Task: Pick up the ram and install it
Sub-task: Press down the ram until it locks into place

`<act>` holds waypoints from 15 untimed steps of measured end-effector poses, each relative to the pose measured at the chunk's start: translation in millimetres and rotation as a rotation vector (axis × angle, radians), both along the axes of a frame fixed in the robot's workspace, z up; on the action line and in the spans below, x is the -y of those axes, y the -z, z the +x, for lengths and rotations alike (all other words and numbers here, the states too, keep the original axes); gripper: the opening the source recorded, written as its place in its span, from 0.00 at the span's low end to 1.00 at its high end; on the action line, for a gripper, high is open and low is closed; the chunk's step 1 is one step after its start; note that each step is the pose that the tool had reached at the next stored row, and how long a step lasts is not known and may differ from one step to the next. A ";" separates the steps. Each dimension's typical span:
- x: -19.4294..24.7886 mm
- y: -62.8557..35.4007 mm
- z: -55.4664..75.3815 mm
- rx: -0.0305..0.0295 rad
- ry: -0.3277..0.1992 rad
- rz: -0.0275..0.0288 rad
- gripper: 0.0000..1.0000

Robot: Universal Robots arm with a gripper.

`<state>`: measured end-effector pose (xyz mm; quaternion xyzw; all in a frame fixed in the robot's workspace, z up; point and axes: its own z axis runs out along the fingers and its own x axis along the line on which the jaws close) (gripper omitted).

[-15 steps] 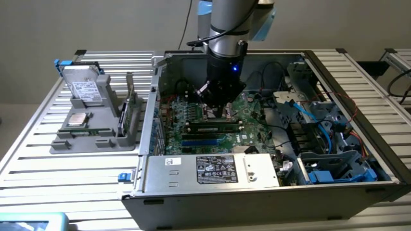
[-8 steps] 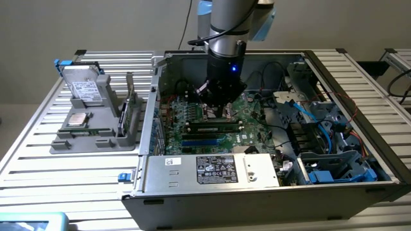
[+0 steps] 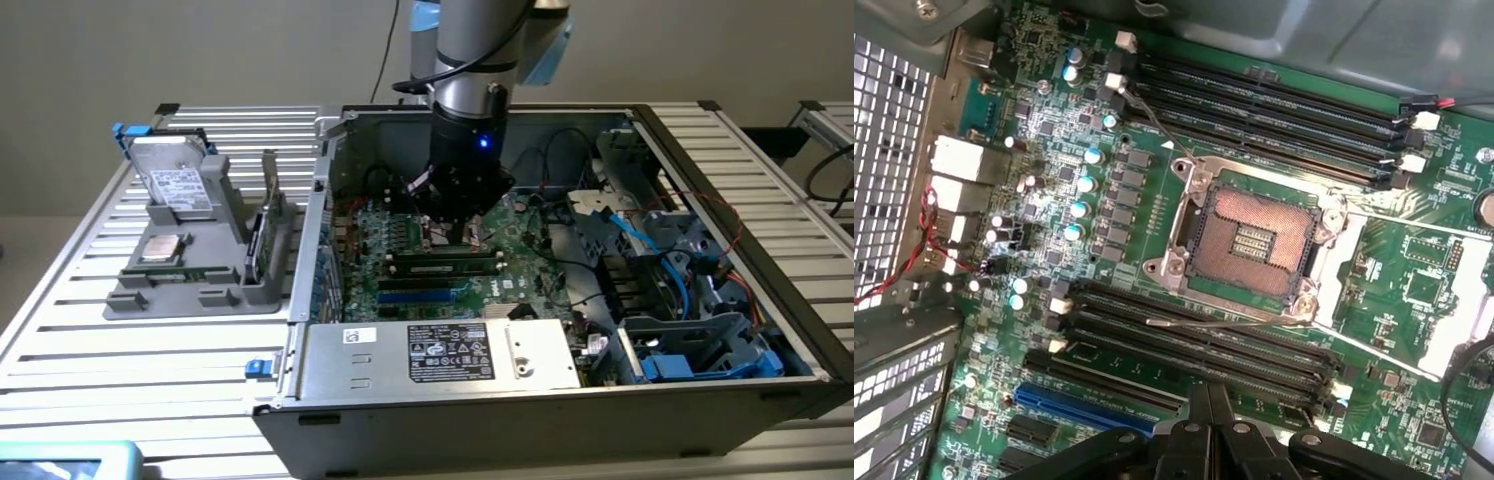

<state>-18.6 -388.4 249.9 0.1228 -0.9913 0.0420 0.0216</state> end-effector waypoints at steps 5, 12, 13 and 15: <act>0.0 0.0 0.1 0.0078 0.042 -0.0103 0.11; 0.0 0.0 0.0 0.0149 0.096 -0.0330 0.11; 0.0 0.0 0.0 0.0169 0.102 -0.0365 0.11; 0.0 0.0 0.0 0.0213 0.114 -0.0433 0.11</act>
